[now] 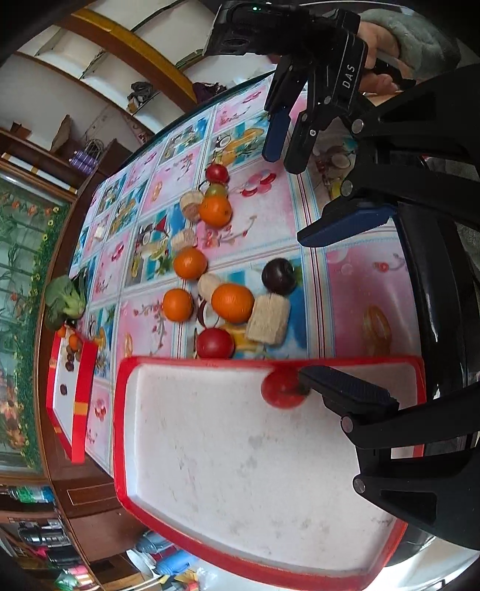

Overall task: Organize fruits
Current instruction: 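Withdraw both open tools from the tray back toward the fruits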

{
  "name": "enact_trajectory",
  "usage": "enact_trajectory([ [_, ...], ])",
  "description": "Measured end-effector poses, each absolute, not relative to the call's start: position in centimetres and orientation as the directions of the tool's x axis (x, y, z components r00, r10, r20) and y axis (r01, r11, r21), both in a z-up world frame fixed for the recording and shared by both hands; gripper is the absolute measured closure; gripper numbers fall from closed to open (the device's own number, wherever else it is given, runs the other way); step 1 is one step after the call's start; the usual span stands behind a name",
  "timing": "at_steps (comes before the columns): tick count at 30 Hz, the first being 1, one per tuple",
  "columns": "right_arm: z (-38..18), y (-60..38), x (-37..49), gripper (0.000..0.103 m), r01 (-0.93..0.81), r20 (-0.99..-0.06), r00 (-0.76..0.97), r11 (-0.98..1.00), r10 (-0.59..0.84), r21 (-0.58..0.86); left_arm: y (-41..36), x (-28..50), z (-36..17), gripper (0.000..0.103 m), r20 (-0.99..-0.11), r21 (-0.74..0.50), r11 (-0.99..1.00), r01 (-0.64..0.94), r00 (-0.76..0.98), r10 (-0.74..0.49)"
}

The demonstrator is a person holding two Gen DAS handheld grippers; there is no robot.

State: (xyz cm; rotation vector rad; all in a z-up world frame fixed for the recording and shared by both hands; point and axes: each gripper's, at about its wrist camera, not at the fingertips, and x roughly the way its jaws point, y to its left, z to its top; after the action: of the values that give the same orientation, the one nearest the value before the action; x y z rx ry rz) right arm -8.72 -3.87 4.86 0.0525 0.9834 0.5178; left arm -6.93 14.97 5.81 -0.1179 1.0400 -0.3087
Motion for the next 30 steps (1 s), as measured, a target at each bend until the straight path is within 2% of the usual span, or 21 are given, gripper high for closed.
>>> enact_trajectory([
  [7,4.9,-6.8,-8.3,0.052,-0.330,-0.772,0.481,0.902,0.415,0.280,12.8,-6.4,5.0,0.037,-0.833,-0.252,0.942,0.223,0.445,-0.328],
  [11,4.9,-7.5,-7.9,0.052,-0.316,-0.765,0.488,0.902,0.420,0.293,12.3,-6.6,4.1,0.037,-0.824,-0.314,0.920,0.233,0.415,-0.386],
  [19,4.5,-6.9,-7.6,0.052,-0.333,-0.756,0.474,0.887,0.451,0.320,12.5,-7.4,2.3,0.037,-0.818,-0.370,0.910,0.189,0.398,-0.415],
  [30,4.1,-5.8,-7.1,0.052,-0.353,-0.756,0.457,0.876,0.468,0.329,14.9,-5.6,1.8,0.038,-0.847,-0.165,0.976,0.143,0.487,-0.214],
])
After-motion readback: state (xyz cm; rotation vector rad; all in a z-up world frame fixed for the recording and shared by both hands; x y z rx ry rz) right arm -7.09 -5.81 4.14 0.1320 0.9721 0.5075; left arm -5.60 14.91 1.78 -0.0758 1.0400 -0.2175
